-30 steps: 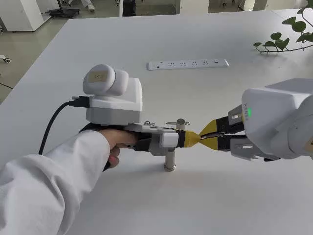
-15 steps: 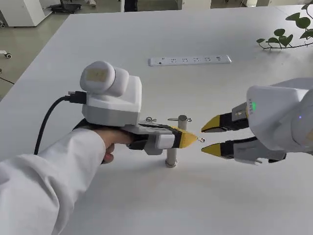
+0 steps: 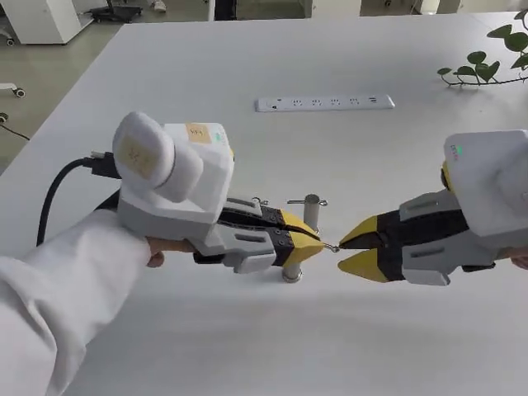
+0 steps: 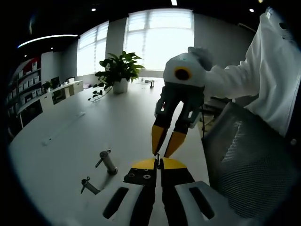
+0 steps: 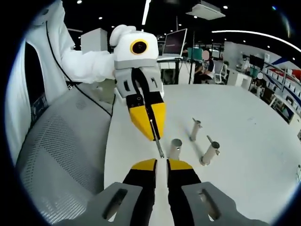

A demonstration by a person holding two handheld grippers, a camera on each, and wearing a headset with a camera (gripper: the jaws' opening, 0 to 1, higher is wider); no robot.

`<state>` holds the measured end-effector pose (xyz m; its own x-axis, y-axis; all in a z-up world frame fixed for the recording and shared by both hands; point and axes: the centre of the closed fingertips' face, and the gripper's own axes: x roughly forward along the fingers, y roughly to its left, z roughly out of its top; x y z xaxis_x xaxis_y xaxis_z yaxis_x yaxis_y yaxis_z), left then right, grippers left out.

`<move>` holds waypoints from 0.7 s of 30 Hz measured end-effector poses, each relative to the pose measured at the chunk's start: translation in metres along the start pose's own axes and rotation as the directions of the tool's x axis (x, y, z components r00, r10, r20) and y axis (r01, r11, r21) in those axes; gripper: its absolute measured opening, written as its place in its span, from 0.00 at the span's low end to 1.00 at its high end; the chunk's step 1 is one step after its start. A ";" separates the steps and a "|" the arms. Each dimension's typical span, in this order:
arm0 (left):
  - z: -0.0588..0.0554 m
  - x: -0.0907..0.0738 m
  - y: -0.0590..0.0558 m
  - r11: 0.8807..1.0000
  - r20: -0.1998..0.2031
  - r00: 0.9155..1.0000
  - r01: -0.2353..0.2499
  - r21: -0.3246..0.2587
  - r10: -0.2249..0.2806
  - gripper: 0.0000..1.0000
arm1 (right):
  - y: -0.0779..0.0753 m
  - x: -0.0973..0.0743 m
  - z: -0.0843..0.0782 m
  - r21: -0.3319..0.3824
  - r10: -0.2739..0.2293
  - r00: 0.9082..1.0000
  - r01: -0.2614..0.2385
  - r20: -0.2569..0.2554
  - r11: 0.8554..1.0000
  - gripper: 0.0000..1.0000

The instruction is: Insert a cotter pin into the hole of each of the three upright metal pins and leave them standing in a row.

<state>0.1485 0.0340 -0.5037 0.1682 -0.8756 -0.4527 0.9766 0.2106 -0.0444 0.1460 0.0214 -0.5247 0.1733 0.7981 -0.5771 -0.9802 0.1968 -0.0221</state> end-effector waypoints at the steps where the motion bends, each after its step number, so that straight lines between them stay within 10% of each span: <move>1: -0.002 0.000 -0.001 1.000 -0.005 1.000 0.003 0.002 -0.003 0.00 | 0.001 0.002 -0.001 0.000 -0.003 1.000 0.003 -0.002 1.000 0.03; 21: -0.013 0.005 -0.010 0.998 -0.034 0.998 0.059 0.035 -0.058 0.00 | 0.018 0.013 -0.005 0.024 0.074 0.997 -0.074 -0.017 0.997 0.00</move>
<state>0.1377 0.0335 -0.5167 0.1068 -0.8709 -0.4798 0.9889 0.1434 -0.0402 0.1304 0.0325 -0.5362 0.0983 0.8008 -0.5908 -0.9877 0.1509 0.0402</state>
